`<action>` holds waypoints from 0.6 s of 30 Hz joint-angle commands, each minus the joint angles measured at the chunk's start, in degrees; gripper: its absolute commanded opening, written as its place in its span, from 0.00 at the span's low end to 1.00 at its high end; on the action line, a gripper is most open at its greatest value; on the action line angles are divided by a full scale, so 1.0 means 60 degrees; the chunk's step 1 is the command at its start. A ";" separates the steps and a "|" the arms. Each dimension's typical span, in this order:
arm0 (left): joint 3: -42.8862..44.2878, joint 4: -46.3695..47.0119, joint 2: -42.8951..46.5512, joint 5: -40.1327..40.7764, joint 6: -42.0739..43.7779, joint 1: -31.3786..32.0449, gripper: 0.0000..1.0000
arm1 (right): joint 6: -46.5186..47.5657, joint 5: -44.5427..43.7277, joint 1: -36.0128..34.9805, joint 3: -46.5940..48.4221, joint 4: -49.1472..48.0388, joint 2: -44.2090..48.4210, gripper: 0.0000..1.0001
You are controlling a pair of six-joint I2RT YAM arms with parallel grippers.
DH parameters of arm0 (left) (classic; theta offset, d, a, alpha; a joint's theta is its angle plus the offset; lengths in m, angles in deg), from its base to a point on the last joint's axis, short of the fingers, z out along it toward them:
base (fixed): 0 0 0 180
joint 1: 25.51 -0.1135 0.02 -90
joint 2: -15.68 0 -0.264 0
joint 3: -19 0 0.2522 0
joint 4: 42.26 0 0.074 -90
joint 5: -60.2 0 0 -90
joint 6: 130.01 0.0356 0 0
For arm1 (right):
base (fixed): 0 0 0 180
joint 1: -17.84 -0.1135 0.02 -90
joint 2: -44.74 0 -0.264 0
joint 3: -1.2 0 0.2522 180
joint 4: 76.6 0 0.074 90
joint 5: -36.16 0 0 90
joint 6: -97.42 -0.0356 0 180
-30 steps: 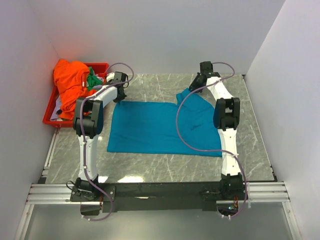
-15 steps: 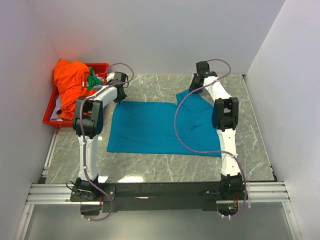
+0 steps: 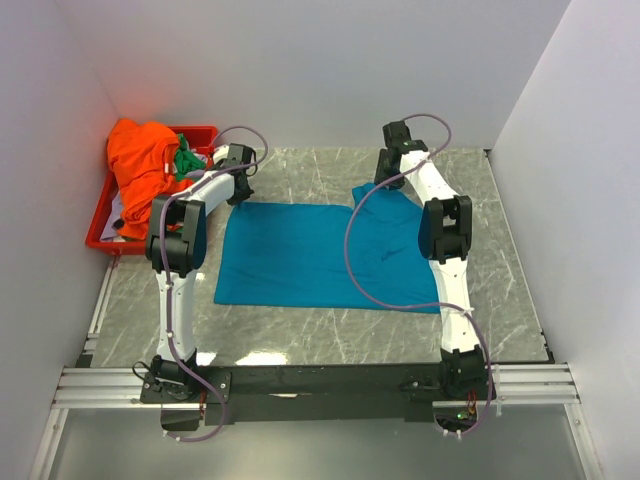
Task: Fold and stack the t-shirts
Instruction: Fold the tshirt
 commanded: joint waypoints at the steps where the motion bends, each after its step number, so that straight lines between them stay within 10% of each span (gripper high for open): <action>1: -0.0130 -0.0244 0.0283 -0.0407 0.0074 0.0009 0.15 | 0.0362 -0.0656 -0.0080 0.0164 -0.0008 0.0483 0.45; 18: -0.0057 -0.0171 0.0137 -0.0539 0.0089 0.0023 0.16 | 0.1593 -0.0600 -0.0388 0.0395 0.0385 0.0191 0.56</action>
